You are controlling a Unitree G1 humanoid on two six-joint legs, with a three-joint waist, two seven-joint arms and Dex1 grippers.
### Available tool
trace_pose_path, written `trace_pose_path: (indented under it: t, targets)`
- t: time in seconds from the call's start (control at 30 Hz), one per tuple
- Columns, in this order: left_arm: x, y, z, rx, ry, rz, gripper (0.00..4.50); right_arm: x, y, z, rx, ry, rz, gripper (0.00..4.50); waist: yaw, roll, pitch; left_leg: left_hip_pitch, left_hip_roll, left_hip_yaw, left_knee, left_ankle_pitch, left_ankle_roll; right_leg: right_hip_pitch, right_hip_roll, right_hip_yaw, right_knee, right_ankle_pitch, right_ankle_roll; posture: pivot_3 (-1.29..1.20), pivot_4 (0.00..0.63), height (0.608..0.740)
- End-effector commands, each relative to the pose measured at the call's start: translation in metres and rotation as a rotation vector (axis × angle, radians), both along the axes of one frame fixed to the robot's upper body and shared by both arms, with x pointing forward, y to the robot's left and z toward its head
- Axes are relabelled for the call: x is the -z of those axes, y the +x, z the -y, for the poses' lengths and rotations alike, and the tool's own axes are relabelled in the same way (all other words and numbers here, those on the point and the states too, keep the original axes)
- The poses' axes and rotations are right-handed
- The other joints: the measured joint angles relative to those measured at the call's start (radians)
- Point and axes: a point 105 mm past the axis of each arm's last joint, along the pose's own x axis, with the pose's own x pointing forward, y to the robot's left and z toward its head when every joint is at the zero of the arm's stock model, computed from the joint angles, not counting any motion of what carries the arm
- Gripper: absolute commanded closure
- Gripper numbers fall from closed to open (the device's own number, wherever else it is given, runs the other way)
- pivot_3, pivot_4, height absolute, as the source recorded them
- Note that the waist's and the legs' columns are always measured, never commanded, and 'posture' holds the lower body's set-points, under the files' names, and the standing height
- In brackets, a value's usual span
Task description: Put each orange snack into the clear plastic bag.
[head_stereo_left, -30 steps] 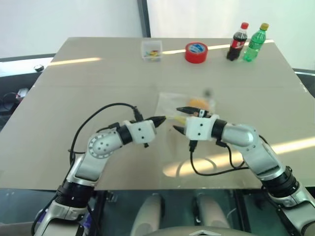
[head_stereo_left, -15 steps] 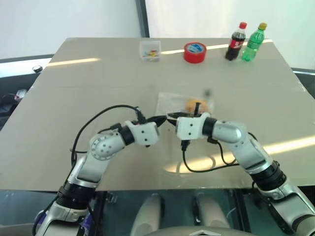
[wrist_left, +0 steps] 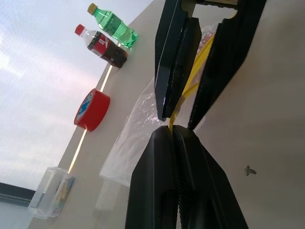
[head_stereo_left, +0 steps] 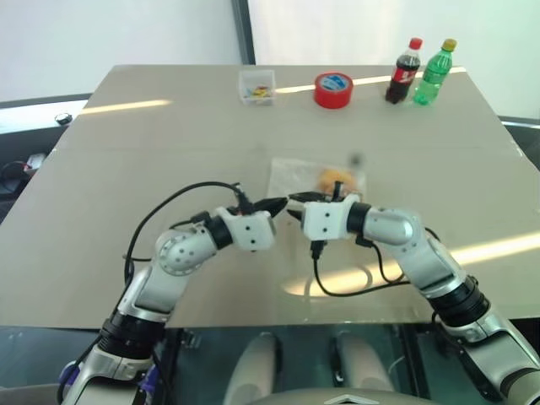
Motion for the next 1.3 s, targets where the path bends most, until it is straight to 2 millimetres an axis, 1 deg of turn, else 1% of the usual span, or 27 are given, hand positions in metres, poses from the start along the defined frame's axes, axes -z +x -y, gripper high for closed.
trace_pose_path:
  t: [0.03,0.2,0.3,0.33,0.37,0.87,1.3]
  targets:
    - [-0.017,-0.006,0.007,0.037,-0.026,0.071,4.5,-0.021,0.001,0.0,0.008,0.037,0.083,1.59,0.0,0.0,0.0,0.0,0.0,0.0,0.0,0.0,0.0,0.0,0.0,0.0,0.0,0.0,0.0,0.0,0.15,0.74]
    - [-0.017,-0.006,0.007,0.034,-0.03,0.072,4.5,-0.019,0.003,0.001,0.019,0.035,0.076,1.59,0.0,0.0,0.0,0.0,0.0,0.0,0.0,0.0,0.0,0.0,0.0,0.0,0.0,0.0,0.0,0.0,0.15,0.74]
    - [-0.018,-0.006,0.007,0.033,-0.032,0.071,4.5,-0.019,0.004,0.001,0.025,0.037,0.075,2.4,0.0,0.0,0.0,0.0,0.0,0.0,0.0,0.0,0.0,0.0,0.0,0.0,0.0,0.0,0.0,0.0,0.15,0.74]
    - [-0.018,-0.006,0.007,0.033,-0.031,0.071,4.5,-0.019,0.004,0.001,0.026,0.037,0.075,2.78,0.0,0.0,0.0,0.0,0.0,0.0,0.0,0.0,0.0,0.0,0.0,0.0,0.0,0.0,0.0,0.0,0.15,0.74]
    - [-0.018,-0.006,0.007,0.033,-0.031,0.072,4.5,-0.019,0.005,0.001,0.027,0.037,0.077,3.31,0.0,0.0,0.0,0.0,0.0,0.0,0.0,0.0,0.0,0.0,0.0,0.0,0.0,0.0,0.0,0.0,0.15,0.74]
    - [-0.017,-0.006,0.006,0.024,-0.037,0.069,4.5,-0.018,0.011,0.008,0.059,0.026,0.075,3.31,0.0,0.0,0.0,0.0,0.0,0.0,0.0,0.0,0.0,0.0,0.0,0.0,0.0,0.0,0.0,0.0,0.15,0.74]
    - [-0.015,-0.004,0.003,0.006,-0.039,0.054,4.5,-0.018,0.006,0.008,0.052,0.023,0.076,3.31,0.0,0.0,0.0,0.0,0.0,0.0,0.0,0.0,0.0,0.0,0.0,0.0,0.0,0.0,0.0,0.0,0.15,0.74]
